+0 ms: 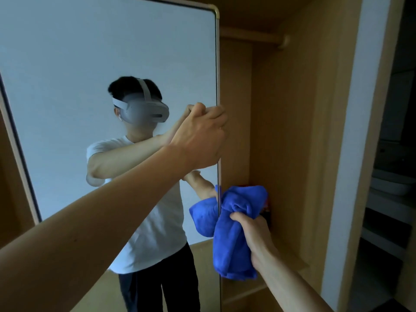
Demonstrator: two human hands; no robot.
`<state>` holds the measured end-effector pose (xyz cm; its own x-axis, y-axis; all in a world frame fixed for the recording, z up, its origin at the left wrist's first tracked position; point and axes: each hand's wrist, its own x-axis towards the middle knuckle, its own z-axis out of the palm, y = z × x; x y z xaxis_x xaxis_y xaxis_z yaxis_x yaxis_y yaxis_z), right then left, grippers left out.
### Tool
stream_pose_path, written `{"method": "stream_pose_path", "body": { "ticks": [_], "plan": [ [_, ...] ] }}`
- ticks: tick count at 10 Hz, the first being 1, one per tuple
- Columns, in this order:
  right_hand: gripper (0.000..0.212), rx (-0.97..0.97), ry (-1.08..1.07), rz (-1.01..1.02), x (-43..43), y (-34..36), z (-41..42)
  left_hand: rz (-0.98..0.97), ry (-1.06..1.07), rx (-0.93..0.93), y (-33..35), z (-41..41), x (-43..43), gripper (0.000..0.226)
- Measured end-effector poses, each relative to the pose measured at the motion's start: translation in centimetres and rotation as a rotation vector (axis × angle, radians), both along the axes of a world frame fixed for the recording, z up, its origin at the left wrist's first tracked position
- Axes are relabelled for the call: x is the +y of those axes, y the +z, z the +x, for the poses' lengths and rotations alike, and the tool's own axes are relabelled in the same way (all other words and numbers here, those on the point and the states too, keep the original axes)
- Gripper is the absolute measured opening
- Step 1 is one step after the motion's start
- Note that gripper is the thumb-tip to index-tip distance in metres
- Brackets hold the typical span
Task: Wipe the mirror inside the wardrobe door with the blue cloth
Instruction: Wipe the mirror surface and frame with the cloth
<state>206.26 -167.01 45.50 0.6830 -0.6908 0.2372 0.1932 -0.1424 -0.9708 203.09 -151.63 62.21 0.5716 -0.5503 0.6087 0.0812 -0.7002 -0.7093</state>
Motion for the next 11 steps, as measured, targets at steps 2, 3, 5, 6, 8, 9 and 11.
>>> {"method": "stream_pose_path", "body": {
  "ticks": [2, 3, 5, 6, 8, 9, 11],
  "plan": [
    [0.015, 0.057, 0.934, 0.19, 0.4, 4.6, -0.4, -0.028, -0.051, -0.005, 1.0, -0.2, -0.9, 0.034],
    [0.013, -0.039, 1.021, 0.245, 0.5, 7.4, 0.4, -0.088, -0.071, -0.017, 2.4, -0.3, -1.0, 0.039],
    [0.008, -0.125, 1.121, 0.236, 0.3, 11.1, 1.5, -0.088, 0.02, -0.046, 4.8, 0.0, -0.6, 0.036],
    [0.006, -0.169, 1.137, 0.219, 0.0, 10.9, 1.7, -0.08, 0.019, -0.063, 5.4, 0.0, -0.5, 0.033],
    [0.012, 0.043, 1.135, 0.128, -0.4, 5.5, 1.9, -0.058, 0.017, -0.066, 5.5, -0.3, -0.6, 0.032],
    [0.016, 0.069, 1.128, 0.159, -0.3, 5.2, 2.1, -0.059, 0.013, -0.071, 5.7, -0.3, -0.5, 0.033],
    [0.021, -0.064, 1.084, 0.281, 0.7, 11.6, 2.7, -0.085, -0.012, -0.018, 6.2, -0.3, -0.1, 0.031]
  ]
}}
